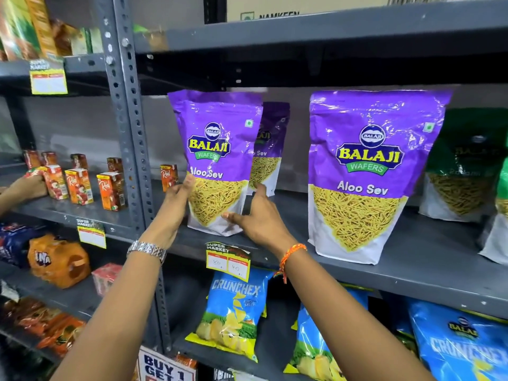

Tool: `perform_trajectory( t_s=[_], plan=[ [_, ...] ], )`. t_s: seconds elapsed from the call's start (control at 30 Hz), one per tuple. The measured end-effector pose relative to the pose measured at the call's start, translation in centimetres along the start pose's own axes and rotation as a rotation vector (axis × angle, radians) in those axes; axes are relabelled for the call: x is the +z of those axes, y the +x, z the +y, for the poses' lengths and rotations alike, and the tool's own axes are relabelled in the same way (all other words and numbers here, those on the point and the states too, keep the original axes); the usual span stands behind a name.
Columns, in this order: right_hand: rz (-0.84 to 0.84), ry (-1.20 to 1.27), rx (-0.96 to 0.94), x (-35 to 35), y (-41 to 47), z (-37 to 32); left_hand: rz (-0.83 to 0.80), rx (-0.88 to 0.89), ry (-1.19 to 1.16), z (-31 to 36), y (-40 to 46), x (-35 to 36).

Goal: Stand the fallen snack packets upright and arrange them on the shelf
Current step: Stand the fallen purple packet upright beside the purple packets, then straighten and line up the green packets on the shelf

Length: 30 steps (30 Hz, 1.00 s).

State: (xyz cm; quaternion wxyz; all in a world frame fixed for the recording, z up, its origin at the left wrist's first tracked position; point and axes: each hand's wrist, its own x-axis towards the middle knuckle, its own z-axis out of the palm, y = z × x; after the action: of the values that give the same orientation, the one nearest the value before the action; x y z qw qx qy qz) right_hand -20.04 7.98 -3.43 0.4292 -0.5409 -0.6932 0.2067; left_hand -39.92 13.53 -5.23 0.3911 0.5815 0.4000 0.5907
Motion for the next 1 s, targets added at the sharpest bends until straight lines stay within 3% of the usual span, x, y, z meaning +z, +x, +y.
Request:
perform_trajectory(
  t_s=[0.07,0.2,0.27,0.43,0.53,0.63,0.8,0.9,1.0],
  plan=[
    [0.183,0.048,-0.099,-5.7,-0.8,1.3,0.071,0.103,-0.039,1.6,0.2,4.5],
    [0.394,0.26,-0.223,-9.2,-5.3,0.4,0.491,0.186,-0.166,2.3,-3.4,5.8],
    [0.53,0.346,-0.263,-13.4,-8.4,0.8,0.563,0.326,-0.228,3.6,-6.0,9.4],
    [0.967,0.363,-0.332,-27.1,-14.9,6.3,0.359,0.486,-0.295,7.6,-12.1,22.6],
    [1.106,0.309,-0.272,-34.6,-17.9,11.2,0.197,0.561,-0.31,8.4,-15.1,30.6],
    [1.031,0.274,-0.104,-40.0,-19.7,15.5,-0.027,0.523,-0.206,8.6,-16.5,38.4],
    [0.667,0.136,0.234,-44.3,-19.9,21.3,-0.538,-0.006,-0.145,8.4,-14.2,48.7],
    [0.432,0.105,0.314,-45.6,-18.9,23.7,-0.627,-0.081,0.003,6.4,-12.2,51.7],
    [0.322,0.106,0.303,-45.9,-17.9,24.9,-0.681,-0.091,0.143,5.0,-10.9,53.0]
  ],
)
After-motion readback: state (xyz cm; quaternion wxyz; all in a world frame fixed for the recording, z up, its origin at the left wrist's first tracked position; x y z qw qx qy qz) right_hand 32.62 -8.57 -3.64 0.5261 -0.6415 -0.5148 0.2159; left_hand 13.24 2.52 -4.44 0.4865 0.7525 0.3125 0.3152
